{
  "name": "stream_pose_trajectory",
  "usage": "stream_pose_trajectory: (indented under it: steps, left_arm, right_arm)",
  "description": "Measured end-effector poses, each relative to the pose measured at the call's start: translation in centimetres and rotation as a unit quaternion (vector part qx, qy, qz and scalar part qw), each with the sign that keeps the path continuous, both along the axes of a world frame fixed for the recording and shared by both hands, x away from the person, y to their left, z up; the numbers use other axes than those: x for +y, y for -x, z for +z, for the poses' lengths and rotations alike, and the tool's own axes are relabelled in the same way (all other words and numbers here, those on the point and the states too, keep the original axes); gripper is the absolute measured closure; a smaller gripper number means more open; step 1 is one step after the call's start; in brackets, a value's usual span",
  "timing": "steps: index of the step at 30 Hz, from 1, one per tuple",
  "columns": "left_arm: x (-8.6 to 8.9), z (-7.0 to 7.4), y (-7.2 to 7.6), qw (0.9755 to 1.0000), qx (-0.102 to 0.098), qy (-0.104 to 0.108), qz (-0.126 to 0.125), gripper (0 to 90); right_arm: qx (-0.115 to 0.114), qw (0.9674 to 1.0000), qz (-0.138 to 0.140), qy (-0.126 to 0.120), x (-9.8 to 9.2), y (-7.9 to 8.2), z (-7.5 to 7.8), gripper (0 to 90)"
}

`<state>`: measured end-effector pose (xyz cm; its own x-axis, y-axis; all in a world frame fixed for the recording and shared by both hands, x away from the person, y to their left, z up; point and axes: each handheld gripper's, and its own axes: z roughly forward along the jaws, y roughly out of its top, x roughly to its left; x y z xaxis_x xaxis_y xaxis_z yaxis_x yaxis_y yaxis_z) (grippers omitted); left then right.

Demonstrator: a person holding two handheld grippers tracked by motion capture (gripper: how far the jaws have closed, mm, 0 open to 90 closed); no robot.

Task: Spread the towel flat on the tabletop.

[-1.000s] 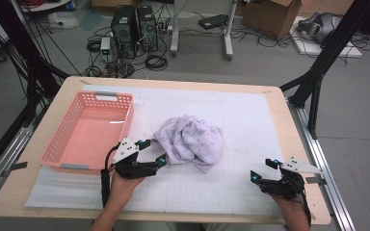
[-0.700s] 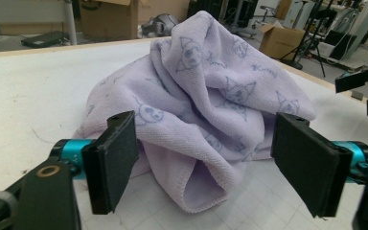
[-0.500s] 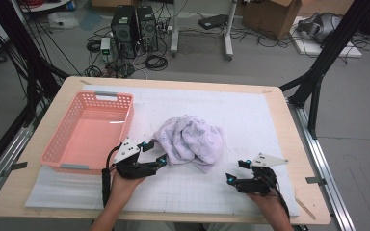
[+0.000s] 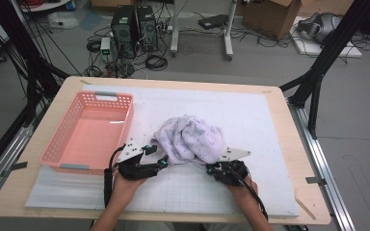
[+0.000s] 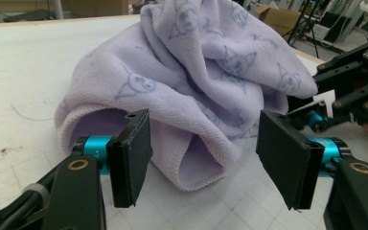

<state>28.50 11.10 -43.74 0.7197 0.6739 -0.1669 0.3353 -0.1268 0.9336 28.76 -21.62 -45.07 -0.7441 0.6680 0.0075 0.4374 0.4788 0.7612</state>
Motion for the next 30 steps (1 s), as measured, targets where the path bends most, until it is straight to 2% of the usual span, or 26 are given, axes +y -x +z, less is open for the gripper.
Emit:
stream_pose_trajectory:
  steps: [2,5,9,11,13,16,17,18,19,20,21,24,28,29,30]
  left_arm:
    - [-0.1,0.0,0.0,1.0,-0.001,0.0,-0.002,39.3]
    - [0.0,0.0,0.0,1.0,-0.001,-0.002,-0.007,41.1]
    - [-0.3,-0.2,-0.1,1.0,0.003,-0.003,-0.009,43.1]
    - [-0.5,-0.2,-0.2,0.9999,0.004,-0.006,-0.011,43.4]
    - [-0.7,-0.2,-0.3,0.9999,0.003,-0.006,-0.01,42.6]
    - [-0.8,-0.2,-0.3,1.0,0.003,-0.004,-0.009,40.3]
    - [-0.7,-0.2,-0.3,1.0,0.003,-0.004,-0.007,39.9]
    - [-0.7,-0.2,-0.3,1.0,0.003,-0.004,-0.007,39.7]
    - [-0.7,-0.2,-0.3,1.0,0.005,-0.002,-0.007,39.7]
    - [-0.6,-0.3,-0.3,1.0,0.004,-0.003,-0.006,39.7]
    - [-0.4,-0.3,-0.3,1.0,0.005,-0.003,-0.008,40.2]
    - [-0.2,-0.2,-0.2,1.0,0.004,0.0,-0.008,41.9]
    - [0.1,-0.1,-0.2,1.0,0.003,0.004,-0.006,44.4]
    - [0.1,-0.1,-0.2,1.0,0.003,0.005,-0.005,44.9]
    - [0.1,-0.1,-0.2,1.0,0.003,0.005,-0.005,45.4]
  right_arm:
    - [0.002,1.0,0.007,0.001,-0.1,0.1,0.1,89.5]
    - [0.026,0.9995,0.017,-0.007,-1.0,0.5,0.3,89.7]
    - [0.024,0.999,0.021,-0.032,-2.8,1.2,0.9,89.0]
    - [0.015,0.9989,0.021,-0.04,-2.6,1.2,1.1,70.3]
    - [0.008,0.9988,0.026,-0.041,-1.6,0.9,0.9,61.9]
    - [-0.001,0.9995,0.021,-0.023,0.5,0.3,0.3,51.1]
    - [-0.006,0.9998,0.017,-0.003,1.2,0.0,0.1,52.3]
    - [-0.006,0.9998,0.017,-0.003,1.2,0.0,0.1,52.3]
    - [-0.012,0.9996,0.023,0.012,1.6,-0.3,0.0,66.8]
    - [-0.012,0.9996,0.023,0.012,1.6,-0.3,0.0,66.8]
    - [-0.016,0.9995,0.015,0.021,1.6,-0.1,0.2,84.9]
    - [0.011,0.9994,0.03,0.011,0.8,0.2,0.5,86.3]
    - [0.03,0.9982,0.045,-0.026,-2.0,1.8,1.1,86.4]
    - [0.033,0.9979,0.045,-0.033,-2.8,2.3,1.2,86.4]
    - [0.033,0.9979,0.045,-0.033,-2.8,2.3,1.2,86.4]
